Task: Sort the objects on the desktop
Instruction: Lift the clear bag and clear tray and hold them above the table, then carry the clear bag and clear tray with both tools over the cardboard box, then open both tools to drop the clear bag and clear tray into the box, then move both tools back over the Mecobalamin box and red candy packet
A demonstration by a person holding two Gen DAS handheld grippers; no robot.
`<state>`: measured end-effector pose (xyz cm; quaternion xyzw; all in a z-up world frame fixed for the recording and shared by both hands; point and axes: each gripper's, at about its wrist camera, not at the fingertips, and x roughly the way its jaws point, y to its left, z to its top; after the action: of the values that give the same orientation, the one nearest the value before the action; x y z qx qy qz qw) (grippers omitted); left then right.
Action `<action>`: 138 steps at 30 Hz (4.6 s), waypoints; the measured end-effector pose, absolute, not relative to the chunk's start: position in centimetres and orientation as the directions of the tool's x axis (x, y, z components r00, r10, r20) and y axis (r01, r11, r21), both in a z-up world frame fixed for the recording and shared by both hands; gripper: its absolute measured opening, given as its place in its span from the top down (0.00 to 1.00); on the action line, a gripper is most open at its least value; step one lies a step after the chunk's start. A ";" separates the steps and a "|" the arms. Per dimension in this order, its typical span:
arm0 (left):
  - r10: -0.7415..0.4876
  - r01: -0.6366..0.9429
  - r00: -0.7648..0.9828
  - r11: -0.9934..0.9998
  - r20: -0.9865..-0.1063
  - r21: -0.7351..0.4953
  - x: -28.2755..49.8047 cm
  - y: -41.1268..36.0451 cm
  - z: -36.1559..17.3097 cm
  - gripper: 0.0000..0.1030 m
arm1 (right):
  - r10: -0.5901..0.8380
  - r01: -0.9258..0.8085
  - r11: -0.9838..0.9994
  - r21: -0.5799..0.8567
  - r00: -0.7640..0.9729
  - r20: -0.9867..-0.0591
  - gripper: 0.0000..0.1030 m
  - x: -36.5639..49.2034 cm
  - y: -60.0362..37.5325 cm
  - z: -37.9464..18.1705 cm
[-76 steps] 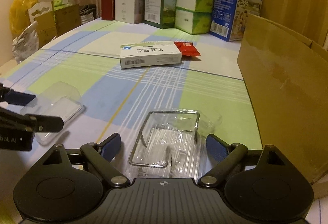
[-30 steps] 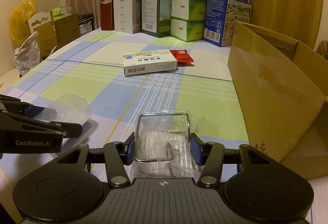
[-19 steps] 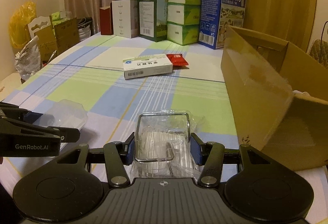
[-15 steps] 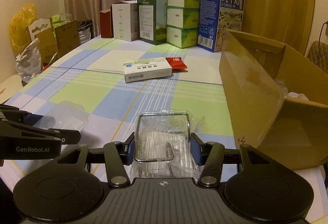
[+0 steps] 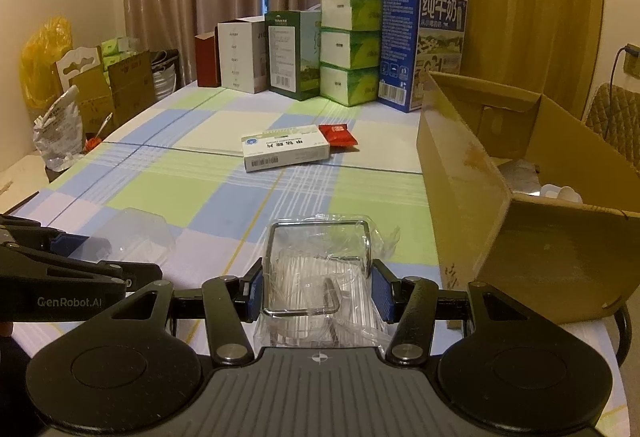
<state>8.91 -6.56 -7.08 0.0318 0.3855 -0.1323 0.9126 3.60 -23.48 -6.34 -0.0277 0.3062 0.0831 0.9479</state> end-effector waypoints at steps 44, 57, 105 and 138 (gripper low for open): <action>-0.323 0.349 0.658 0.931 -0.680 -0.104 6.1 -11.7 -3.1 0.50 | 0.064 -0.054 0.998 0.034 0.808 -0.586 0.52 0.1 -29.5 -3.2; -0.392 0.426 0.648 0.897 -0.653 -0.116 6.2 -16.3 -1.0 0.50 | 0.006 0.007 1.000 0.020 0.832 -0.554 0.52 -1.0 -33.8 -0.8; -0.536 0.539 0.616 0.821 -0.577 -0.188 19.8 -28.6 0.3 0.29 | 0.023 0.089 0.979 0.181 0.842 -0.539 0.31 13.2 -48.1 2.5; -0.263 0.314 0.739 0.949 -0.620 -0.028 14.8 -7.0 0.0 0.13 | 0.259 -0.185 0.961 0.206 0.862 -0.435 0.04 7.0 -30.5 5.4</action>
<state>14.75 -6.99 0.04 0.0390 0.3263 -0.1546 0.9317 7.01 -30.50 5.36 0.0786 0.2358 0.1155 0.9617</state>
